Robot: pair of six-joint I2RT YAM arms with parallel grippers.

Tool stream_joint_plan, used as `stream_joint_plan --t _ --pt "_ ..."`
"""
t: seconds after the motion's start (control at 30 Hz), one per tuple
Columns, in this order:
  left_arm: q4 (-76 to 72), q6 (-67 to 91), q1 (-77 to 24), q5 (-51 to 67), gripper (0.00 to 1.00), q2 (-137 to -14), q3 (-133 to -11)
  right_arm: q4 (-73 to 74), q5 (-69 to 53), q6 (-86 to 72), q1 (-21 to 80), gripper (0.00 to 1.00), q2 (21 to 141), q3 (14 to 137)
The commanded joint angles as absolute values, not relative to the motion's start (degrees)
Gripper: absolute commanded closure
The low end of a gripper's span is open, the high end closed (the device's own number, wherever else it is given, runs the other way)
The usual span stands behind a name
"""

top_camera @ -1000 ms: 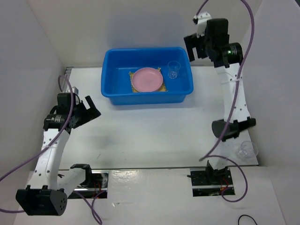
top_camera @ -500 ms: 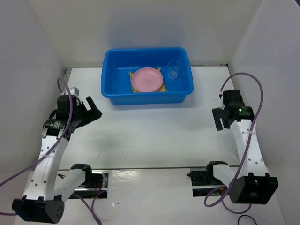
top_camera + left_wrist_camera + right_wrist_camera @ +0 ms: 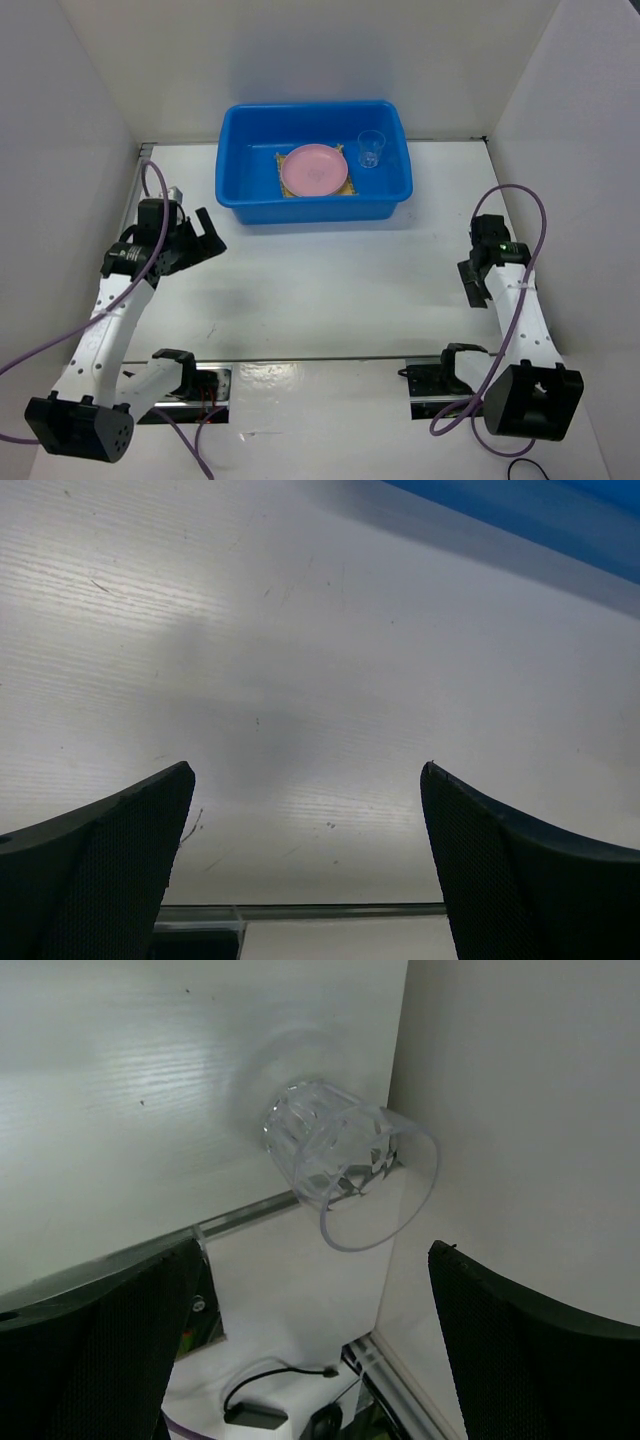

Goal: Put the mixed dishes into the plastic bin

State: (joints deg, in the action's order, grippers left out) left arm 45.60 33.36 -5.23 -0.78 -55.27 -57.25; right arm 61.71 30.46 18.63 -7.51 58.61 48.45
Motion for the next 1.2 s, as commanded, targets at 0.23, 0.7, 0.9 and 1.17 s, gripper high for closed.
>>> stream_joint_plan --t 0.23,0.7,0.9,1.17 --pt "47.90 32.87 -9.23 0.70 0.00 -55.20 -58.45 59.24 28.84 19.60 -16.60 0.02 58.53 51.77" --pt "46.68 32.26 -18.72 1.85 0.00 -58.62 -58.45 58.61 16.44 34.00 -32.52 0.02 65.30 51.24" --pt "46.14 32.26 -19.25 1.85 0.00 -58.10 -57.92 57.57 15.91 37.18 -32.52 0.15 72.31 50.62" --pt "46.14 32.26 -19.25 1.23 0.00 -57.57 -57.92 58.53 14.42 37.97 -34.45 1.00 79.45 50.97"
